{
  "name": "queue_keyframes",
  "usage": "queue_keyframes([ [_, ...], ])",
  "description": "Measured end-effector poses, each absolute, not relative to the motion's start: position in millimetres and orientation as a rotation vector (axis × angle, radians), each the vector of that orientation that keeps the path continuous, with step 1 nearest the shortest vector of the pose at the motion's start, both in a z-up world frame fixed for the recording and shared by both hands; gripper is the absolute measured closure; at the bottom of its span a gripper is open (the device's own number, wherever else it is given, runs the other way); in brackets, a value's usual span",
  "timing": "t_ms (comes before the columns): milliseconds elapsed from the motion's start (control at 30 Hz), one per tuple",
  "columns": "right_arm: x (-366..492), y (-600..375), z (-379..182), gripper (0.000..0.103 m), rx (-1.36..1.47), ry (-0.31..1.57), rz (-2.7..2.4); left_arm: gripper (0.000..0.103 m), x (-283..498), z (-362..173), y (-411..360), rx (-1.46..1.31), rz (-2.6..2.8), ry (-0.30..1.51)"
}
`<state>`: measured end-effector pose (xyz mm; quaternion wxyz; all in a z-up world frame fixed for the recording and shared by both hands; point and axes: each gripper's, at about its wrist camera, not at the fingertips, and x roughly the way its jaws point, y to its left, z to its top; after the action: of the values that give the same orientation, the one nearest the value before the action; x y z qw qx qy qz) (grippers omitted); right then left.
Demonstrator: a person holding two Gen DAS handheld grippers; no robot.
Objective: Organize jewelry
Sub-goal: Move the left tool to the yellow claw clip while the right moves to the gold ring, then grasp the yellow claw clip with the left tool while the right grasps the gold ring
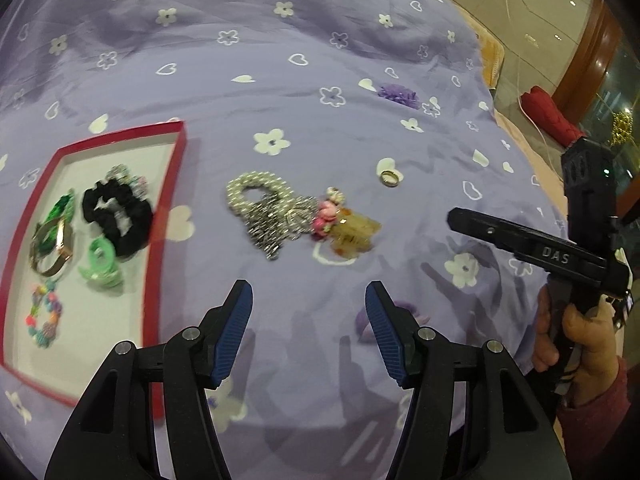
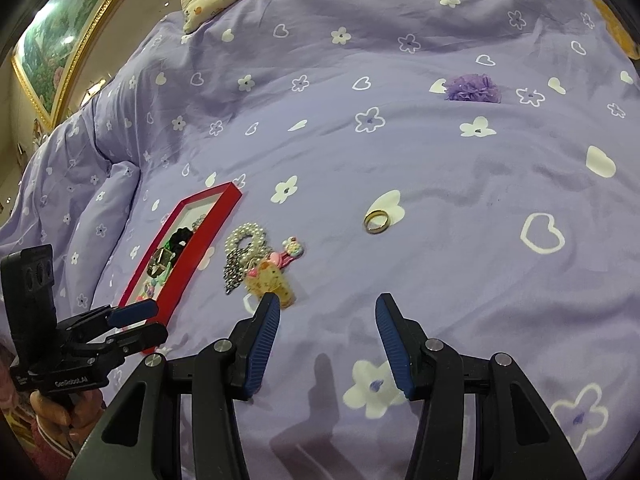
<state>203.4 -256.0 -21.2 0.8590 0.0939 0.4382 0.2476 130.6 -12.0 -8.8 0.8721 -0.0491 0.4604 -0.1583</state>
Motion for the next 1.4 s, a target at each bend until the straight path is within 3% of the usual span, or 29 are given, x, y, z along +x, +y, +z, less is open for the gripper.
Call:
queue_keyframes([
  [533, 272.2, -246.0, -45.0, 0.051, 0.099, 0.958, 0.485, 0.045, 191.4, -41.3, -65.5, -0.052, -0.378, 1.011],
  [667, 283.3, -230.1, -51.6, 0.052, 0.014, 0.958, 0.484, 0.047, 197.2, -46.5, -66.9, -0.043, -0.382, 1.01],
  [733, 287.3, -223.4, -55.6, 0.053, -0.028, 0.955, 0.476, 0.053, 196.5, -45.7, -68.1, -0.032, -0.39, 0.994],
  [800, 288.8, -218.0, -57.8, 0.067, -0.069, 0.941, 0.465, 0.068, 194.5, -43.2, -69.8, -0.028, -0.418, 0.98],
  [867, 289.2, -214.9, -59.3, 0.079, -0.108, 0.924, 0.442, 0.068, 194.1, -42.4, -73.0, -0.014, -0.417, 0.978],
  [1400, 242.9, -230.1, -27.8, 0.08, 0.071, 0.877, 0.521, 0.068, 157.3, -16.1, -45.4, -0.058, -0.412, 0.92],
])
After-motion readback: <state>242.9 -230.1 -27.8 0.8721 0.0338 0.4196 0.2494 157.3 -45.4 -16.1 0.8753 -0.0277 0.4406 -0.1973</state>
